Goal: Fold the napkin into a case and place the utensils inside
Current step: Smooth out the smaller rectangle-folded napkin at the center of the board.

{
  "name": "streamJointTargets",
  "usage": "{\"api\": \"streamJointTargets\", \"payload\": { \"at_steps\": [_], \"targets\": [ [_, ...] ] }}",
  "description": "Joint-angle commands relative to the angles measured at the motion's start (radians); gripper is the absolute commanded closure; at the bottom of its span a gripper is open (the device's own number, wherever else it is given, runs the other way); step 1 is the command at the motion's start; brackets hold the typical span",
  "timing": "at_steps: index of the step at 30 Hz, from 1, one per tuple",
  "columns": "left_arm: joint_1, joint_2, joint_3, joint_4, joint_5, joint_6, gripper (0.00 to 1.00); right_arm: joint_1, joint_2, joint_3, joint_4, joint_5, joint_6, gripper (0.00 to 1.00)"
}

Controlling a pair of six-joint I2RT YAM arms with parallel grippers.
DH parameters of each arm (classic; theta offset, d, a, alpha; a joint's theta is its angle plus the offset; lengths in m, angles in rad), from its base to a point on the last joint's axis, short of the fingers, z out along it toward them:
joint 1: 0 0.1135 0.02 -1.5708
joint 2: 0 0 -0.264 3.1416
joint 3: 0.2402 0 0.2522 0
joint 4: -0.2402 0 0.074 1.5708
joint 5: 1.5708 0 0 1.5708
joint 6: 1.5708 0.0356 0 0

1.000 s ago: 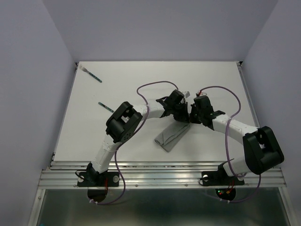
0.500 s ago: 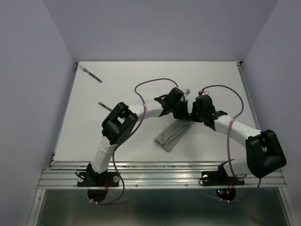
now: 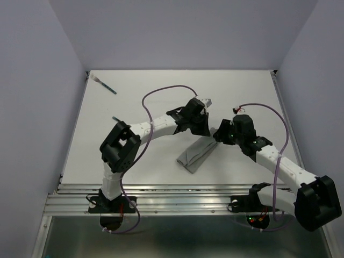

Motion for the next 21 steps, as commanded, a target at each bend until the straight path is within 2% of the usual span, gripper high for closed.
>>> {"api": "streamJointTargets", "payload": {
  "at_steps": [1,6,10,17,21],
  "targets": [
    [-0.007,-0.220,-0.075,-0.049,-0.123,0.046,0.94,0.002,-0.092,-0.129,0.026,-0.175,0.130,0.49],
    [-0.007,-0.348,-0.205,-0.084,-0.229,0.052,0.77,0.002,-0.152,-0.284,0.137,-0.268,0.255,0.49],
    [-0.007,-0.419,-0.289,-0.072,-0.249,0.057,0.69,0.002,-0.123,-0.321,0.184,-0.303,0.276,0.50],
    [-0.009,-0.462,-0.382,-0.045,-0.254,0.113,0.71,0.011,-0.046,-0.363,0.333,-0.332,0.301,0.53],
    [-0.009,-0.480,-0.399,-0.034,-0.269,0.109,0.72,0.020,0.035,-0.366,0.393,-0.346,0.310,0.59]
  ]
}}
